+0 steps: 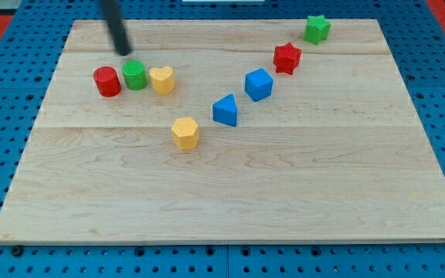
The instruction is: Adjust both the stars diagonal to each other
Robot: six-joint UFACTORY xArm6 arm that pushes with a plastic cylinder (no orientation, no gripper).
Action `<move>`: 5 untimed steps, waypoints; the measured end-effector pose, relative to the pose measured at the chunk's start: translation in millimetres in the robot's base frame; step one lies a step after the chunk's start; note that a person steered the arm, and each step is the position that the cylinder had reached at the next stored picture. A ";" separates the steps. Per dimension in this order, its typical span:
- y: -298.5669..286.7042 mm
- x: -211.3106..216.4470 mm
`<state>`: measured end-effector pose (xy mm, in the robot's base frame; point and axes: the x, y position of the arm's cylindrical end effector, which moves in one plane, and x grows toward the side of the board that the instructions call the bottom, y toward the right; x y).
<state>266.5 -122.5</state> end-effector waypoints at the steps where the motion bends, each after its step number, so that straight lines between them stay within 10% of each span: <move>1: 108.3 -1.2; 5: 260.6 -37.0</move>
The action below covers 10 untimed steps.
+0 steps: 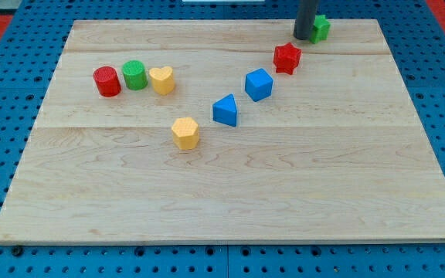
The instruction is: Adjust both the stars diagonal to each other
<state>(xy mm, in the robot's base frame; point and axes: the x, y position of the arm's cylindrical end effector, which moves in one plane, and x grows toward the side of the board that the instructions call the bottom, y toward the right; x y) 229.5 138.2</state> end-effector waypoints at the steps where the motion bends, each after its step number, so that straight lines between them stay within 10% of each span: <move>1: 17.9 3.4; 4: 31.1 125.4; 6: -58.3 94.4; 10: -36.0 57.4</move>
<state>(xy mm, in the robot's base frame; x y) 287.0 102.2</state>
